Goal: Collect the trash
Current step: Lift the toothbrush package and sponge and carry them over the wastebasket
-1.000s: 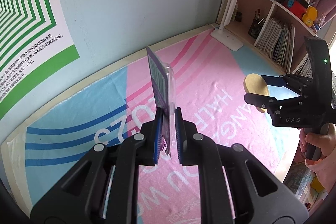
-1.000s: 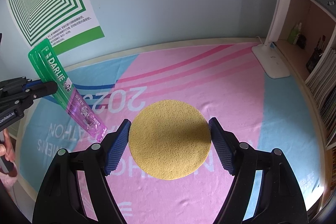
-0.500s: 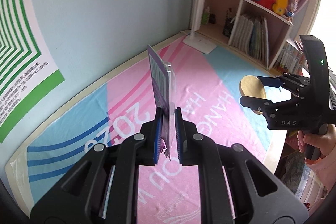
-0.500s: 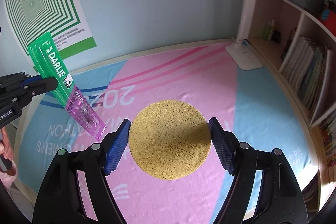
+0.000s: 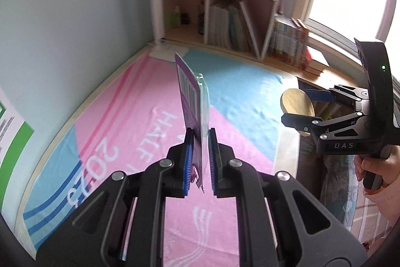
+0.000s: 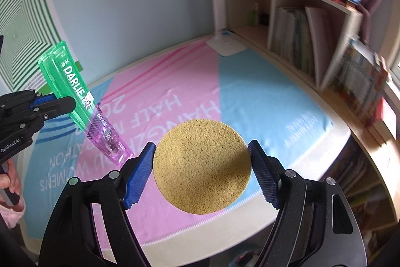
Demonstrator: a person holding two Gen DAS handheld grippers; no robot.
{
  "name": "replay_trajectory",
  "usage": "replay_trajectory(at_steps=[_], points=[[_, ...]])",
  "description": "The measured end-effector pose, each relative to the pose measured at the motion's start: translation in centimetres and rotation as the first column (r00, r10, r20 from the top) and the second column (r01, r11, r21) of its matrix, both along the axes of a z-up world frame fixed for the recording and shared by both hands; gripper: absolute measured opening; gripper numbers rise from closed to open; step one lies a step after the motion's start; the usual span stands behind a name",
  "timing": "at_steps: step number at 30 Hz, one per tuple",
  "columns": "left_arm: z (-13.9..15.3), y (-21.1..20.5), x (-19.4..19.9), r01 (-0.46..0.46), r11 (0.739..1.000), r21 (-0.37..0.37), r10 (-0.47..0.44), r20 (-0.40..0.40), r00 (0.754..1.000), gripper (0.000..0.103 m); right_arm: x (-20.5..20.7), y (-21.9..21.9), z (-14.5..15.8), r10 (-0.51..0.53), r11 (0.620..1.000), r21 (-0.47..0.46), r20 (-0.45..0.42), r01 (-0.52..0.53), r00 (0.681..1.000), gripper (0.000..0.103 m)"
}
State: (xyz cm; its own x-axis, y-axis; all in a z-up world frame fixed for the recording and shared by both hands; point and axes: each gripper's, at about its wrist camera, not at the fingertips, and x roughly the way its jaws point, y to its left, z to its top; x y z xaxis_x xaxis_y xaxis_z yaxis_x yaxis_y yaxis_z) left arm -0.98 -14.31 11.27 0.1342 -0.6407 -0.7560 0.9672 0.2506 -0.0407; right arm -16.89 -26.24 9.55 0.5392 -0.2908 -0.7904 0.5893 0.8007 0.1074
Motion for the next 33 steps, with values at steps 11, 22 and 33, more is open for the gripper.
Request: replay_trajectory(at_steps=[11, 22, 33], points=[[-0.2, -4.8, -10.1, 0.225, 0.974, -0.011, -0.225, -0.018, 0.974, 0.01, -12.4, -0.2, 0.3, -0.21, 0.978, -0.003, -0.005, 0.21, 0.978, 0.076], [-1.2, -7.4, -22.4, 0.356, 0.934, 0.003, -0.356, -0.043, 0.934, 0.01, -25.0, -0.9, -1.4, -0.333, 0.941, 0.052, -0.032, 0.334, 0.942, 0.076], [-6.7, -9.2, -33.5, 0.444, 0.89, 0.101, -0.435, -0.105, 0.894, 0.01, -34.9, -1.0, -6.8, -0.399, 0.896, 0.177, -0.079, 0.407, 0.914, 0.076]])
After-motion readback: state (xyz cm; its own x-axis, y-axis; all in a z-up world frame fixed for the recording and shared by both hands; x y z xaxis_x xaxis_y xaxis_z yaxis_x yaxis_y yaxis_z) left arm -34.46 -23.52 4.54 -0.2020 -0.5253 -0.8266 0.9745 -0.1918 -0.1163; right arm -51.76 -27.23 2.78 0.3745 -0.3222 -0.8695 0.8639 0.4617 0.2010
